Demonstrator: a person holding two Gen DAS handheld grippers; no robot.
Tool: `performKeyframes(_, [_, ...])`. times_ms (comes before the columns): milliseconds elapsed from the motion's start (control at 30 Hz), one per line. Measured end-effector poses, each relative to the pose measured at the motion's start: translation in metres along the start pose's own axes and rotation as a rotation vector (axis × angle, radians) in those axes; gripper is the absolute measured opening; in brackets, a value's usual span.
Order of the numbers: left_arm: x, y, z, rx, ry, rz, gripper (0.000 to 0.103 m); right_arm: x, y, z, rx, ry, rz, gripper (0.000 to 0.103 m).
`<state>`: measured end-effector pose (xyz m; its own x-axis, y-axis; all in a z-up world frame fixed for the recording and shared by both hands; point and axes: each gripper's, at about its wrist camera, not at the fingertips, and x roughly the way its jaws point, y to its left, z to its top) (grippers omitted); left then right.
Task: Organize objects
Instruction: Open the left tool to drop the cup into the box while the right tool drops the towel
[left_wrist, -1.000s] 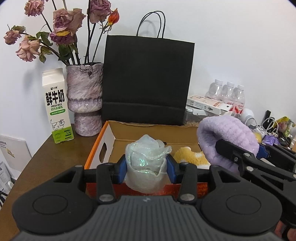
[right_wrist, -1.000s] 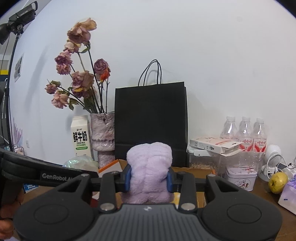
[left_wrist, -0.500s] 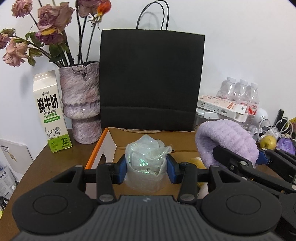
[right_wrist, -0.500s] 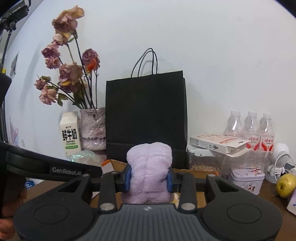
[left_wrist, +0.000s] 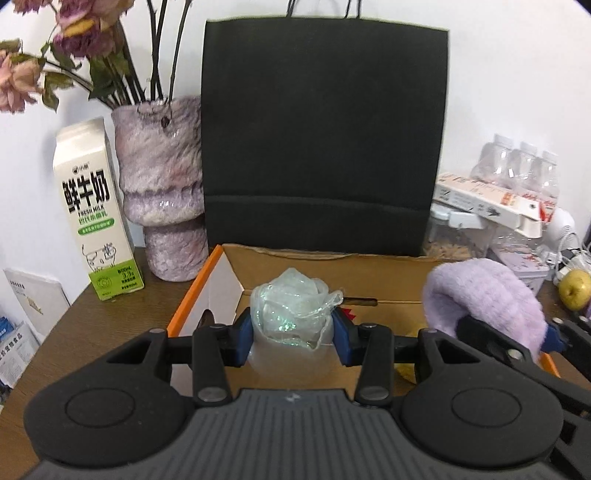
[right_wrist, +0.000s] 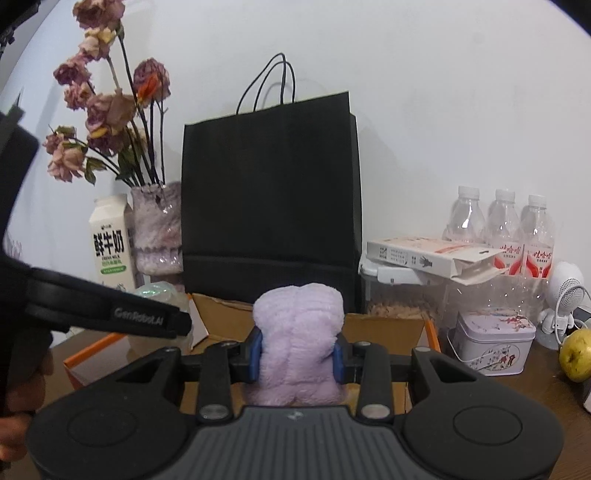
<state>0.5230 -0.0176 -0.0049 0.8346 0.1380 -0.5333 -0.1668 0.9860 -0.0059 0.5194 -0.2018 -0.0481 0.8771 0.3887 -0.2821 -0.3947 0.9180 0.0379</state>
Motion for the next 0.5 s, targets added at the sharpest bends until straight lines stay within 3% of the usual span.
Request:
performKeyframes(233, [0.014,0.003,-0.007,0.003,0.011,0.028,0.046,0.012,-0.001,-0.009,-0.014,0.043,-0.039,0.034])
performKeyframes(333, [0.012,0.004,-0.007,0.012,0.002,0.038,0.054,0.013,-0.003,-0.01,-0.004,0.048,-0.026,0.04])
performKeyframes(400, [0.008,0.006,-0.008,0.019,-0.011,0.045,0.071,0.013,-0.003,-0.01,-0.006,0.05,-0.027,0.047])
performKeyframes(433, [0.005,0.008,-0.008,0.02,-0.024,0.052,0.078,0.013,-0.003,-0.011,-0.006,0.051,-0.028,0.059])
performKeyframes(467, [0.003,0.01,-0.009,0.018,-0.038,0.061,0.093,0.012,-0.003,-0.011,-0.004,0.046,-0.029,0.078])
performKeyframes(500, [0.0,0.013,-0.009,0.014,-0.058,0.072,0.103,0.011,-0.003,-0.011,-0.004,0.043,-0.031,0.089])
